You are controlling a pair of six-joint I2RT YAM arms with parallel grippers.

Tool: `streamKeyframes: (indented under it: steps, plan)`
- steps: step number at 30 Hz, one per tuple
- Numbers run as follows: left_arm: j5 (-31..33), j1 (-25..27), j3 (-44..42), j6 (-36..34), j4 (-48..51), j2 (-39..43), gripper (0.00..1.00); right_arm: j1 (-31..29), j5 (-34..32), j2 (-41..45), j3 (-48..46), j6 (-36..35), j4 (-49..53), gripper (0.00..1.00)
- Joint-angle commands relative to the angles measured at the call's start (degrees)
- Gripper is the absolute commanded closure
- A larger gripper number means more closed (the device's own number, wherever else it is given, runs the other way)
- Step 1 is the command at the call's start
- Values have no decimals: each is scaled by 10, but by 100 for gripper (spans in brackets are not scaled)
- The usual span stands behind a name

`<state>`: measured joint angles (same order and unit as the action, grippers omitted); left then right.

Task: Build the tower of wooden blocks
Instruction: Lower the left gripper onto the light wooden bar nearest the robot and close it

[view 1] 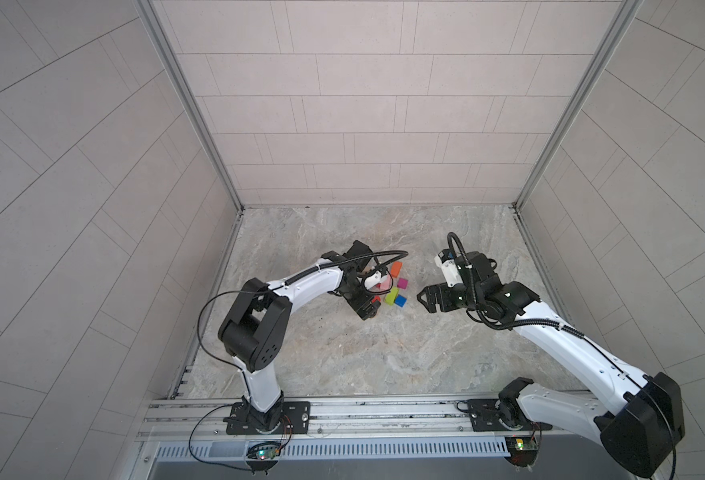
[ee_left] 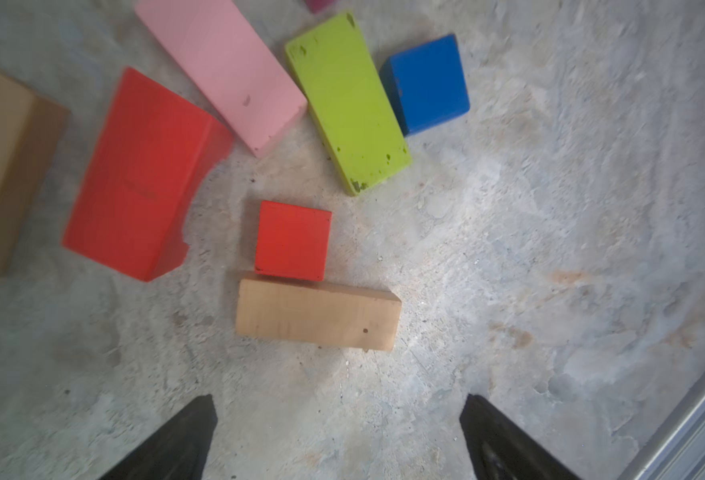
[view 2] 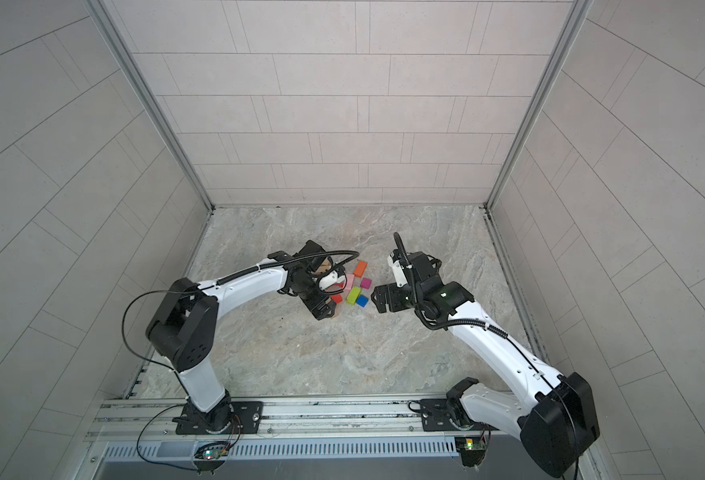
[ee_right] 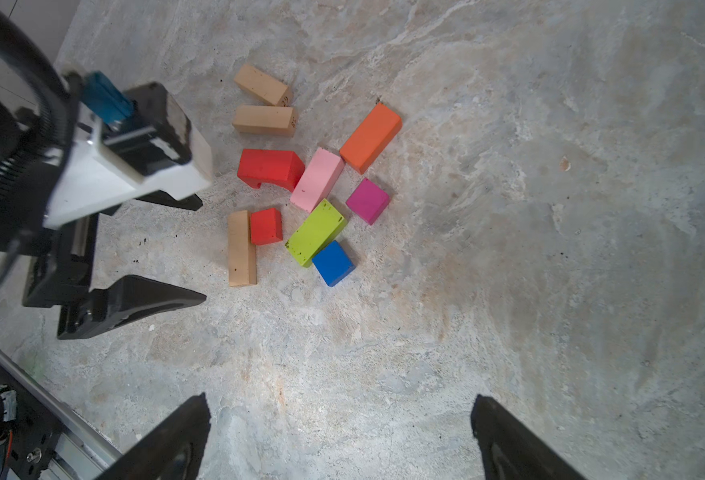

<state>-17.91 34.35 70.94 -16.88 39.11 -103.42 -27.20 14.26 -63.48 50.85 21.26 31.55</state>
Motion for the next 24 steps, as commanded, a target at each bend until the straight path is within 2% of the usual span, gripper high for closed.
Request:
streamKeyframes:
  steps: [1,5,9,24]
  plan:
    - [-1,5,-6,-33,-7,2,0,1,19,20,-9,5,3,1]
    - [8,13,-9,-39,-21,8,0,1,21,24,-22,3,-5,1]
    - [47,31,6,-67,-20,-10,0,1,28,20,-36,8,-21,1]
    - [77,38,53,-87,-2,-61,0,5,24,61,-46,-15,13,1]
